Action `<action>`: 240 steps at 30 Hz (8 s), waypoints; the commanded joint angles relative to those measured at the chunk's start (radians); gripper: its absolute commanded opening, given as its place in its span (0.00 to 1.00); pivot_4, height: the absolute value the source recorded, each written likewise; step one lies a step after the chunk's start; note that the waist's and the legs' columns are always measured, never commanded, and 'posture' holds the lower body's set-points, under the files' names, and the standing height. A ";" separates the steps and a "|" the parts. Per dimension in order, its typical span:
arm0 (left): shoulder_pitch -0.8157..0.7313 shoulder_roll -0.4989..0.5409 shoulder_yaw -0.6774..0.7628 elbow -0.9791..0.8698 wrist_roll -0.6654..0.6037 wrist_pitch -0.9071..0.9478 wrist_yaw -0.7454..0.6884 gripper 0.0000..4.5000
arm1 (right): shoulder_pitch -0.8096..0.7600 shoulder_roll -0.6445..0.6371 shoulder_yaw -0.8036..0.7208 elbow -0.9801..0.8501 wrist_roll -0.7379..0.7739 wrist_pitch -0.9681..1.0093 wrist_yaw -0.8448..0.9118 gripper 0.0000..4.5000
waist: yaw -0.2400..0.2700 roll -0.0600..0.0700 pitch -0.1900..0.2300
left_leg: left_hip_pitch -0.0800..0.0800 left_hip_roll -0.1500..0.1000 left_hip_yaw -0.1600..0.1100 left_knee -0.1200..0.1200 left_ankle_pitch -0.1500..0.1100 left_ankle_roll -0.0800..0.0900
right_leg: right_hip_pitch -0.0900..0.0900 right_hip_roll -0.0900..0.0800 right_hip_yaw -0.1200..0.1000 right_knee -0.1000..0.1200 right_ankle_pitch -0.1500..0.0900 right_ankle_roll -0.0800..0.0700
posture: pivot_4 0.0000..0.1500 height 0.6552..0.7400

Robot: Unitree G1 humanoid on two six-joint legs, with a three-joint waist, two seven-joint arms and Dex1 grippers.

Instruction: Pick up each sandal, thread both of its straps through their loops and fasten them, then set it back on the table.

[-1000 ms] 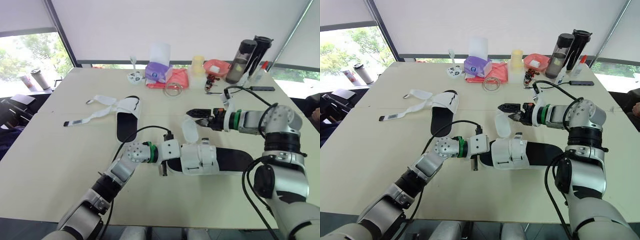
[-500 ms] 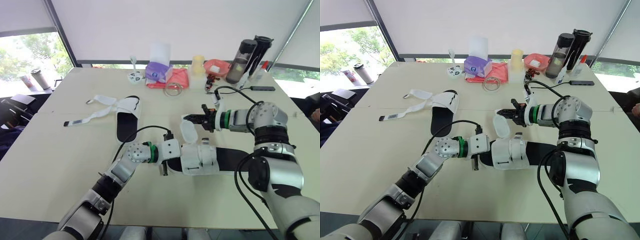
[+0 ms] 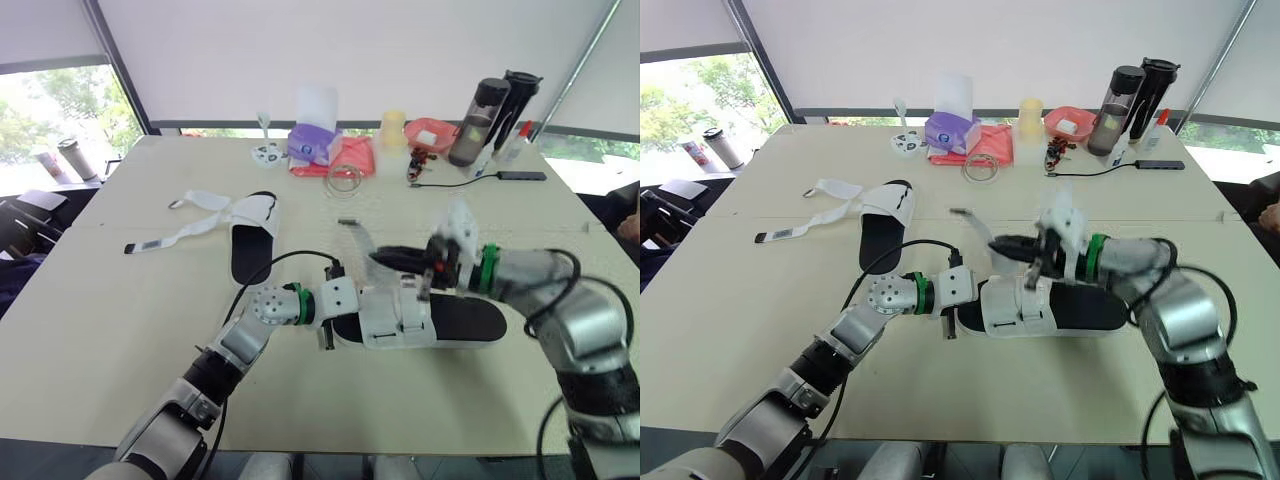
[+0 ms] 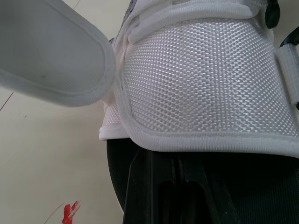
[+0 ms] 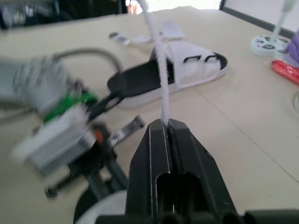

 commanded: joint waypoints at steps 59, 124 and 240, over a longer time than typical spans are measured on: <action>0.045 0.034 -0.031 0.128 0.079 0.036 -0.022 0.00 | 0.365 0.099 -0.160 -0.184 0.974 0.766 -0.547 0.00 | 0.002 -0.004 -0.003 | -0.003 0.002 0.002 0.001 0.000 0.001 | -0.002 -0.006 -0.003 -0.002 0.002 -0.009 | 1.00 1.00; 0.048 0.021 -0.027 0.151 0.080 0.042 0.001 0.00 | -0.124 -0.017 -0.085 0.140 0.666 0.908 -0.068 0.00 | 0.003 -0.004 -0.003 | -0.002 0.001 0.001 0.002 0.000 0.001 | -0.001 -0.006 -0.004 -0.001 0.003 -0.008 | 1.00 1.00; 0.052 0.023 -0.009 0.177 0.077 0.040 -0.012 0.00 | 0.394 0.117 -0.188 -0.177 0.671 0.731 -0.295 0.01 | 0.001 -0.010 -0.014 | -0.002 0.002 0.001 0.000 0.000 0.000 | -0.001 -0.008 -0.004 -0.003 0.002 -0.009 | 1.00 1.00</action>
